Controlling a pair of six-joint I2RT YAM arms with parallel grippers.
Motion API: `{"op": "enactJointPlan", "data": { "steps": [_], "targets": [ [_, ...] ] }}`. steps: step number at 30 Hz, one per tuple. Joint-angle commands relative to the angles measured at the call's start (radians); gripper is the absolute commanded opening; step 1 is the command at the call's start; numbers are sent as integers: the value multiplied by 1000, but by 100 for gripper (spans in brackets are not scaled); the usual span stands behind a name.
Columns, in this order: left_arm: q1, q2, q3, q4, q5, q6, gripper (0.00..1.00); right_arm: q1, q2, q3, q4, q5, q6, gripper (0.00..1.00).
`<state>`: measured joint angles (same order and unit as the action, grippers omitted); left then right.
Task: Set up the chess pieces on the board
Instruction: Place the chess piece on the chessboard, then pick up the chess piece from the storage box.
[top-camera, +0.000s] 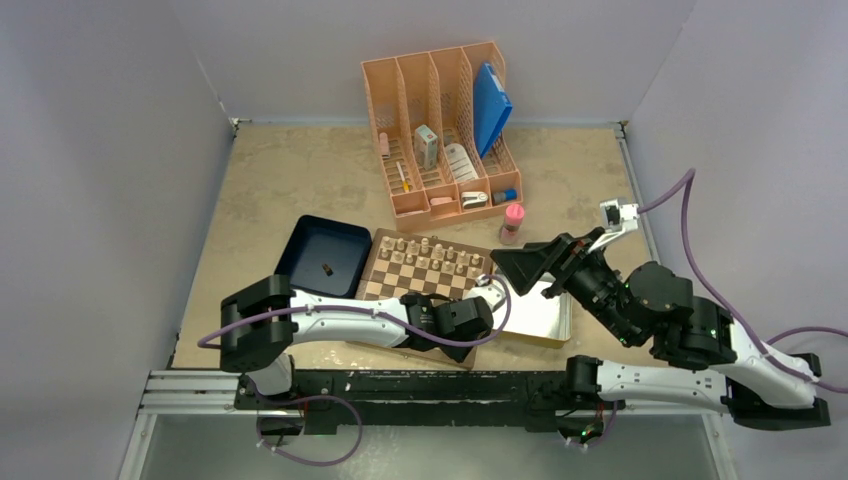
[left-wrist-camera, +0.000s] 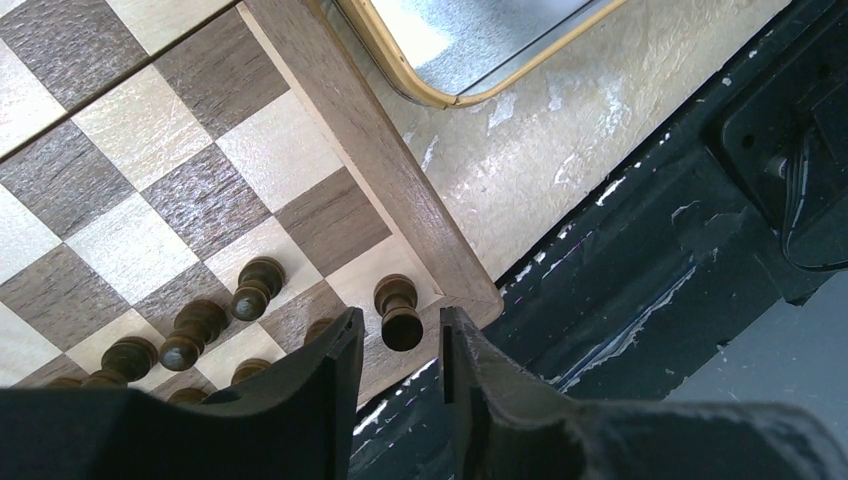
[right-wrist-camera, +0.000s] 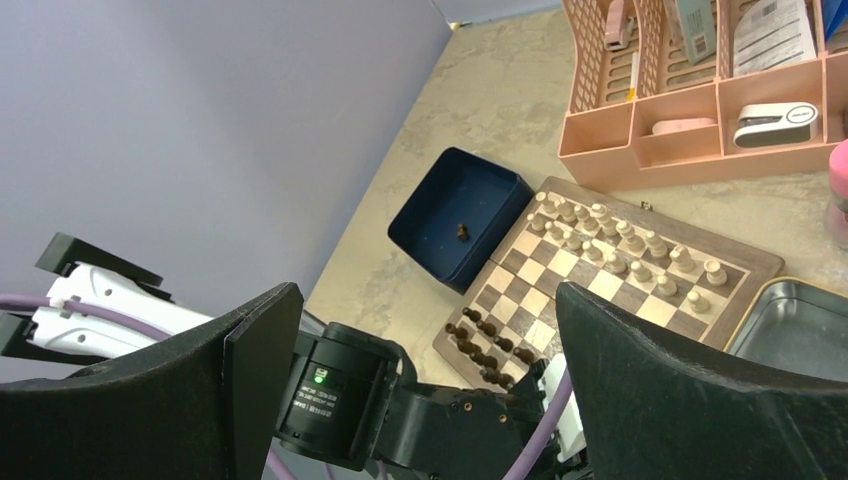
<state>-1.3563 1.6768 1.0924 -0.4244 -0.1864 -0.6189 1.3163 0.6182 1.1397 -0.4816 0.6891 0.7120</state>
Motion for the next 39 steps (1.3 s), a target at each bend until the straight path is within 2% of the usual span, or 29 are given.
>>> {"op": "enactJointPlan", "data": {
  "steps": [1,9,13,15,18,23,28,30,33,37,39],
  "targets": [
    [4,-63,34,36,-21,-23,35,5,10,-12,54,15,-22,99],
    [165,-191,-7,143,170,12,37,5,44,-51,96,27,-33,99],
    [248,-262,-17,143,198,43,37,6,71,-80,102,80,-7,99],
    [292,-289,-4,107,189,61,37,6,86,-97,93,107,38,99],
    [370,-330,23,37,146,94,38,6,122,-122,134,107,8,99],
    [517,-385,48,-61,44,140,41,6,307,-111,122,150,8,99],
    [738,-390,52,-136,129,167,40,-28,495,-86,135,110,-43,98],
    [817,-390,46,-160,156,183,39,-62,519,-112,220,10,-106,91],
    [930,-383,34,-202,162,218,38,-137,522,-180,364,-148,-165,73],
    [1052,-376,-8,-219,237,259,38,-185,542,-217,412,-220,-199,53],
    [1086,-373,-8,-251,259,272,38,-192,549,-226,413,-236,-202,48]
  ]
}}
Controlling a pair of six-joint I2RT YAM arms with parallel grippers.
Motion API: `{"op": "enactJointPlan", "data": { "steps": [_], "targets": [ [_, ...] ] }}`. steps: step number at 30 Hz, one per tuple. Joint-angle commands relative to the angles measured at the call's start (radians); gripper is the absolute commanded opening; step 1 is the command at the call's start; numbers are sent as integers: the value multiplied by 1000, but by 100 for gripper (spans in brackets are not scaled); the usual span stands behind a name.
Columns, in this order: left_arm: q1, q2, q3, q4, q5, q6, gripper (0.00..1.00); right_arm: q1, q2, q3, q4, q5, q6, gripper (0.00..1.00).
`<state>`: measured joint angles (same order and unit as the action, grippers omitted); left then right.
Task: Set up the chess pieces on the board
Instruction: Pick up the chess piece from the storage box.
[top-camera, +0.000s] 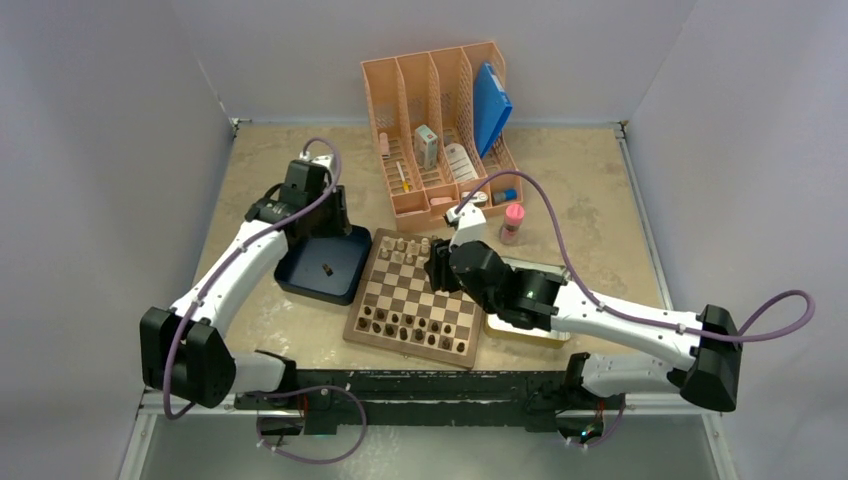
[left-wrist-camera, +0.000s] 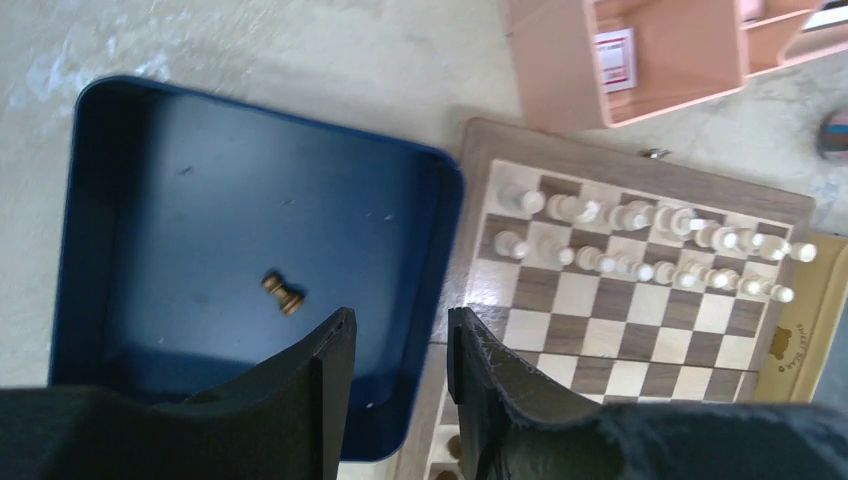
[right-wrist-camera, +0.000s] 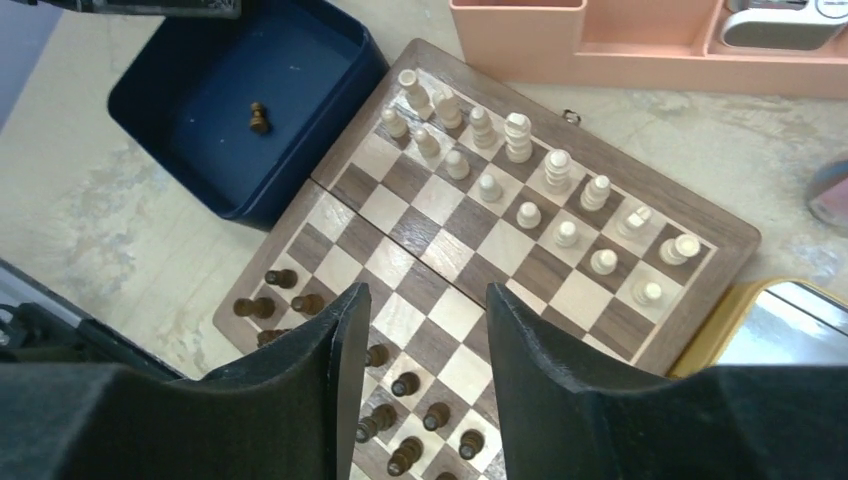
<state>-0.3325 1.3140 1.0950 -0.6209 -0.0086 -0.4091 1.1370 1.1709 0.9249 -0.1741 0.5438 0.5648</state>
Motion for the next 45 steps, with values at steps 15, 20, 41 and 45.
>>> {"op": "enactJointPlan", "data": {
  "steps": [15,20,41,45],
  "targets": [
    [190,78,-12,-54,117,113,37,-22,13,-129,276,-153,-74,48],
    [251,128,-36,-27,110,108,37,-22,86,-85,298,-143,-128,65],
    [254,353,92,-205,85,-197,28,-22,245,376,-97,-290,-150,69],
    [254,379,70,-212,79,-225,27,-22,263,433,-113,-280,-196,69]
  ]
}}
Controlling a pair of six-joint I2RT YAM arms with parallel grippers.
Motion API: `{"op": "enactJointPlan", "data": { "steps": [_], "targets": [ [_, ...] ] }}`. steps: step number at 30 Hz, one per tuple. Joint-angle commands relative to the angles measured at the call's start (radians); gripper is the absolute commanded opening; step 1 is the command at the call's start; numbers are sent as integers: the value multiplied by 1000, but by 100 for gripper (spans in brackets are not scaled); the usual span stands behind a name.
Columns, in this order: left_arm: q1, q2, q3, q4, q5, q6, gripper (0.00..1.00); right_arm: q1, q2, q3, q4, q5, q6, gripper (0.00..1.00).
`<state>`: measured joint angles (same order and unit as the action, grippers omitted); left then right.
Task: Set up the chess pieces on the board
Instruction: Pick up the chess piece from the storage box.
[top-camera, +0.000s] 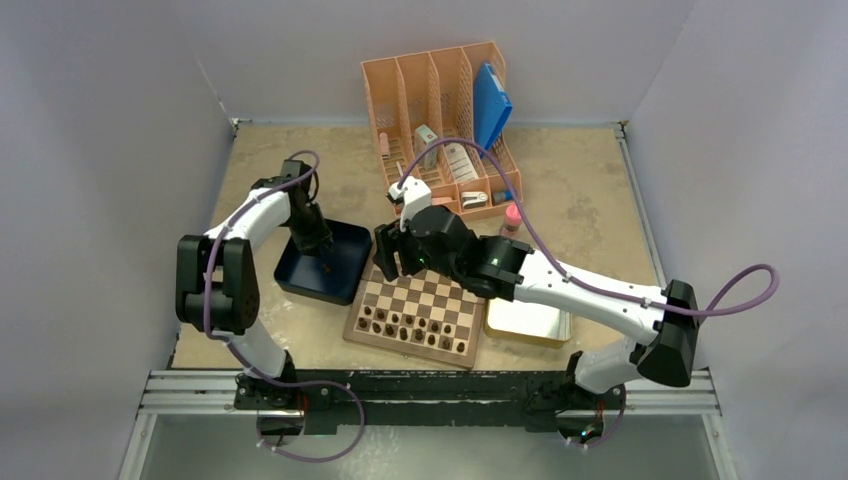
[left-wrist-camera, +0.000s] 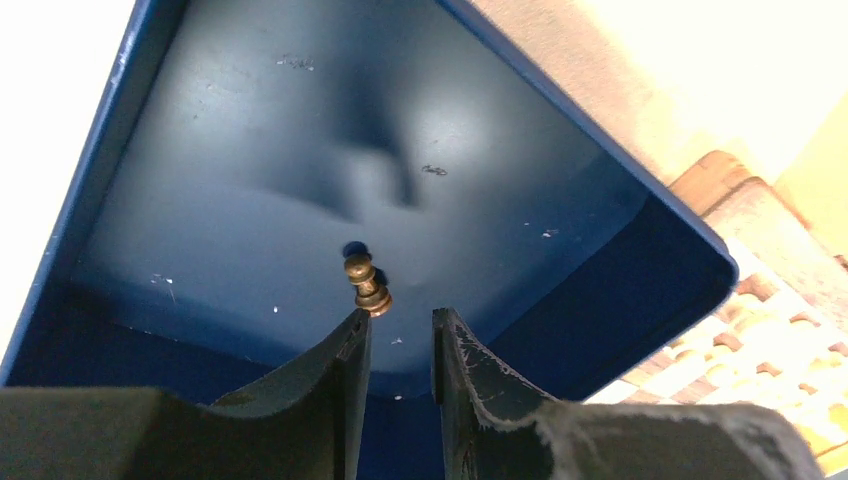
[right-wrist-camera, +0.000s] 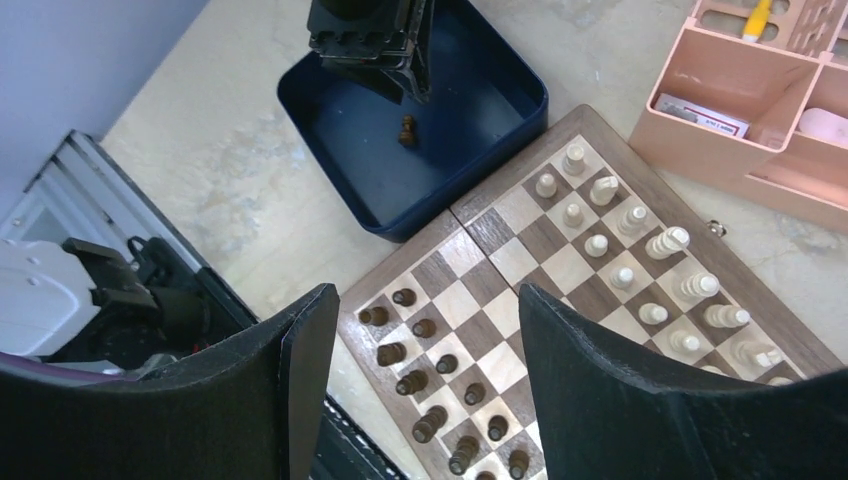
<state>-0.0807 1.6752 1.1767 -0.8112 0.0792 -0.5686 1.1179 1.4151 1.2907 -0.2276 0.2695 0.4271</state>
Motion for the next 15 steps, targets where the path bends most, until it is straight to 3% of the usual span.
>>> {"op": "enactJointPlan", "data": {
  "steps": [1,15],
  "targets": [
    [2,18,-21,-22,-9,-71,27,-3,21,77,-64,-2,-67,69],
    [4,73,-111,59,7,-102,25,-4,-24,29,-38,35,-61,68]
  ]
}}
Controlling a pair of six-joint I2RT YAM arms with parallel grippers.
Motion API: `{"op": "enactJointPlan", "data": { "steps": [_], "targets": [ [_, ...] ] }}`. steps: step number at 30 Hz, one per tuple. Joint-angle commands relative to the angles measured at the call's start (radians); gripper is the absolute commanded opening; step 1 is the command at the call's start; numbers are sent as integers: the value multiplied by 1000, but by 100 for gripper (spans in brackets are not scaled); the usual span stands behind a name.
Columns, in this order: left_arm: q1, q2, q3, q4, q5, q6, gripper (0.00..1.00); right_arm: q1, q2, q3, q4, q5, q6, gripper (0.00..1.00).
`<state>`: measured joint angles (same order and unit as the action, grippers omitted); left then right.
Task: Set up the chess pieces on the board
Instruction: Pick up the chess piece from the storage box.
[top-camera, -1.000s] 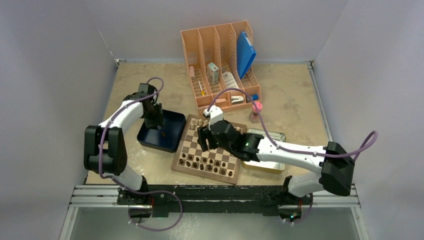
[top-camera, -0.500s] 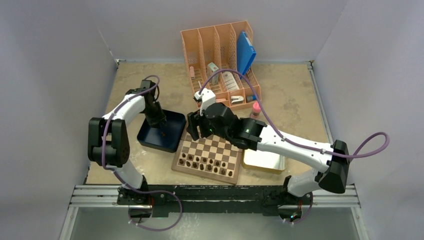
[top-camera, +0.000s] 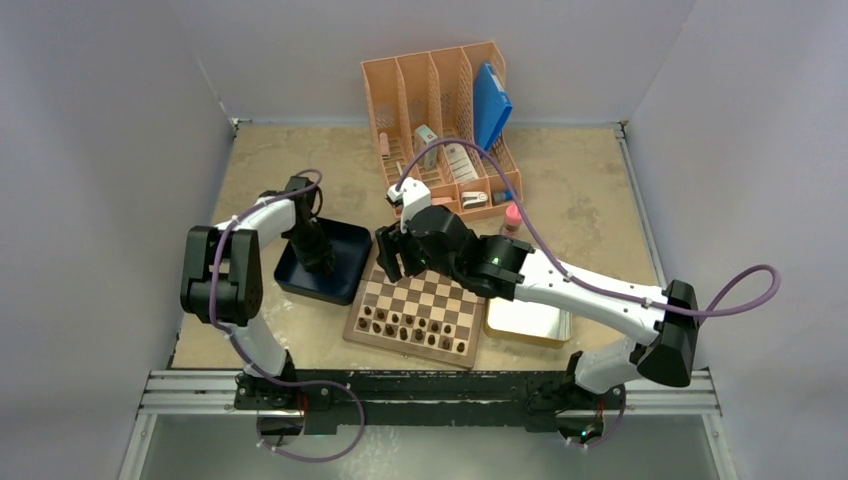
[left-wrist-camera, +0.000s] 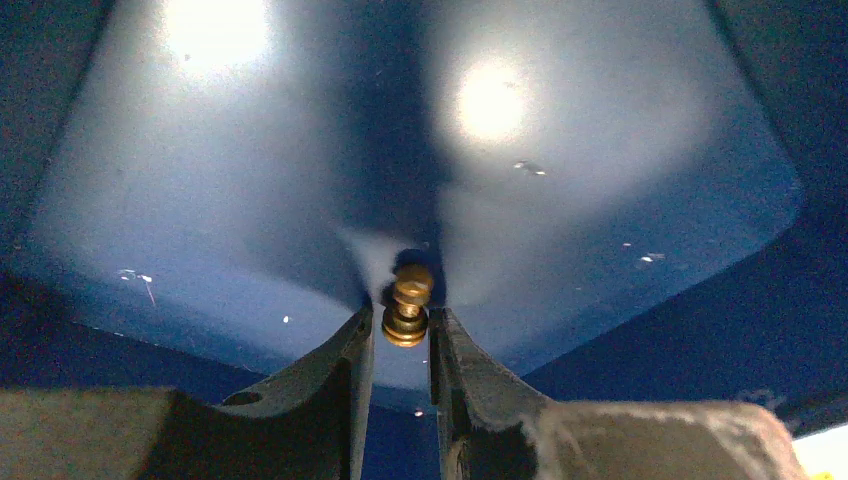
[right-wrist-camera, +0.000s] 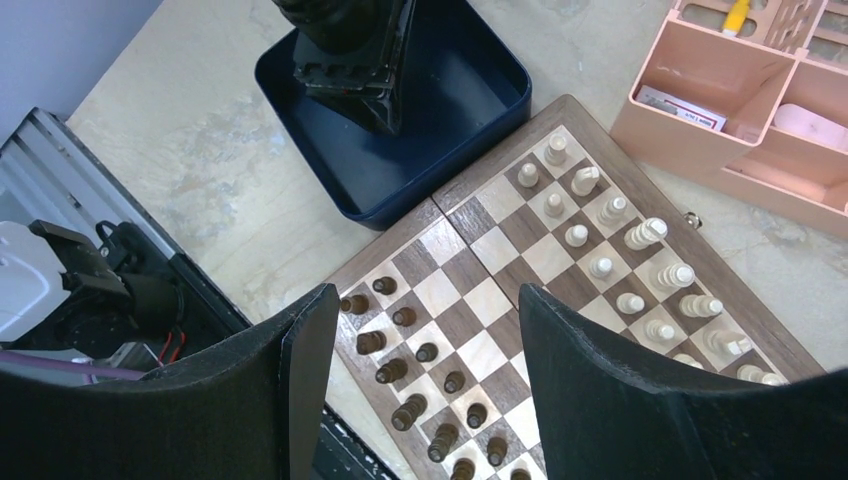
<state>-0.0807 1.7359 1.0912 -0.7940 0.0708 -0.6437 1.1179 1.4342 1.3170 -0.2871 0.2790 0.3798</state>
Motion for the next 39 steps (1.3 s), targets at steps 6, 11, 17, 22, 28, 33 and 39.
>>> {"op": "enactJointPlan", "data": {
  "steps": [6,11,17,22,28,33,39],
  "targets": [
    [4,0,-17,75,0,-2,16,-4,-49,27,-9,8,10,67],
    [4,9,-21,88,22,16,10,-5,-68,12,-6,-25,73,66],
    [4,-45,-13,73,40,89,7,-9,-47,42,-34,-97,160,65],
    [3,-95,35,32,75,136,5,-55,-10,124,-58,-233,217,65],
    [2,-197,21,87,201,213,4,-176,28,161,-56,-376,278,64],
    [-1,-309,-11,175,351,257,4,-284,82,166,-9,-522,357,59],
    [-26,-431,-94,311,588,308,4,-395,229,281,-49,-693,333,42]
  ]
}}
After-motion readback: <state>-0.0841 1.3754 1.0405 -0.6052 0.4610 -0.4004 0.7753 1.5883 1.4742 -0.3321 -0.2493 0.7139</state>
